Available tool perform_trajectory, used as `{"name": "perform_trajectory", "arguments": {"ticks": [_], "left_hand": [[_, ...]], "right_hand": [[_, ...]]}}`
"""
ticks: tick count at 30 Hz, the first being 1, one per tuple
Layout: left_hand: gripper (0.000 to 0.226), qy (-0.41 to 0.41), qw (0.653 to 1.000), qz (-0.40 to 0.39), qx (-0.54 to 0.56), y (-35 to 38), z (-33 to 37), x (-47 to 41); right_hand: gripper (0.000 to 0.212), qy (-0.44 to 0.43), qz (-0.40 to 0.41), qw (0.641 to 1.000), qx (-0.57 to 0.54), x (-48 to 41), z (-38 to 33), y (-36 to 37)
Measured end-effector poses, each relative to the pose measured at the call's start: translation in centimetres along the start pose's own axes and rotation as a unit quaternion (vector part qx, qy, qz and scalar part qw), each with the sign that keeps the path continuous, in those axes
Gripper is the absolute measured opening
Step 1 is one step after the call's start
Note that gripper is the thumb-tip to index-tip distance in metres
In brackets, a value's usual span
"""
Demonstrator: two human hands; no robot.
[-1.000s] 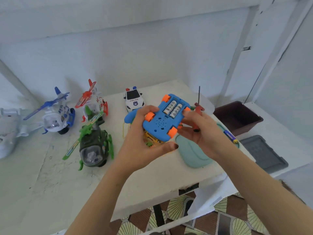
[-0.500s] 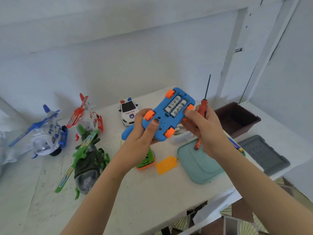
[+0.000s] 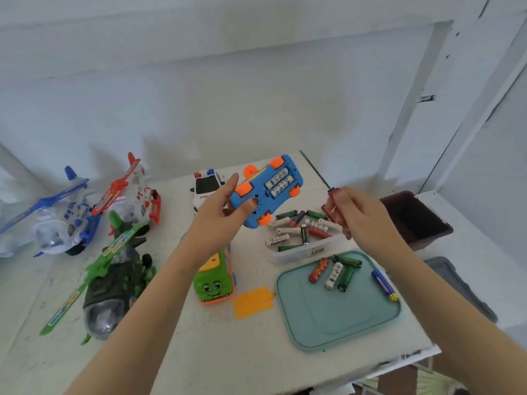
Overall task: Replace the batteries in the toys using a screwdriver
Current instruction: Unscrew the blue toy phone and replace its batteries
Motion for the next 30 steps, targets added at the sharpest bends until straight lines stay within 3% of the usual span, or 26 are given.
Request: {"name": "perform_trajectory", "arguments": {"ticks": [4, 9, 17, 23, 30], "left_hand": [[0.072, -0.028, 0.998, 0.036, -0.045, 0.6, -0.4, -1.4], [0.071, -0.042, 0.995, 0.076, -0.055, 1.3, -1.0, -1.8], [0.065, -0.045, 0.991, 0.112, -0.058, 2.2, -1.4, -1.5], [0.063, -0.03, 0.992, 0.119, -0.039, 2.8, -1.2, -0.7], [0.054, -0.01, 0.991, 0.13, -0.025, 3.1, -0.7, -0.2]], "right_hand": [[0.03, -0.067, -0.019, 0.99, 0.126, -1.2, 0.6, -1.1], [0.035, -0.09, -0.03, 0.98, 0.175, -3.3, 1.9, -1.9], [0.039, -0.111, -0.069, 0.977, 0.166, -4.9, 2.7, -1.9], [0.044, -0.058, -0.125, 0.984, 0.113, -5.7, 3.3, -1.5], [0.04, -0.126, -0.123, 0.98, 0.089, -6.1, 4.0, -3.0]]}}
Point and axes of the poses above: each hand's wrist, its own x-axis away from the middle knuckle, its own y-axis out of the palm, z = x × y, the point moved 3 cm from there along -x, towards the middle knuckle, and after that the axes turned 11 degrees about y, right-handed, at the moved point
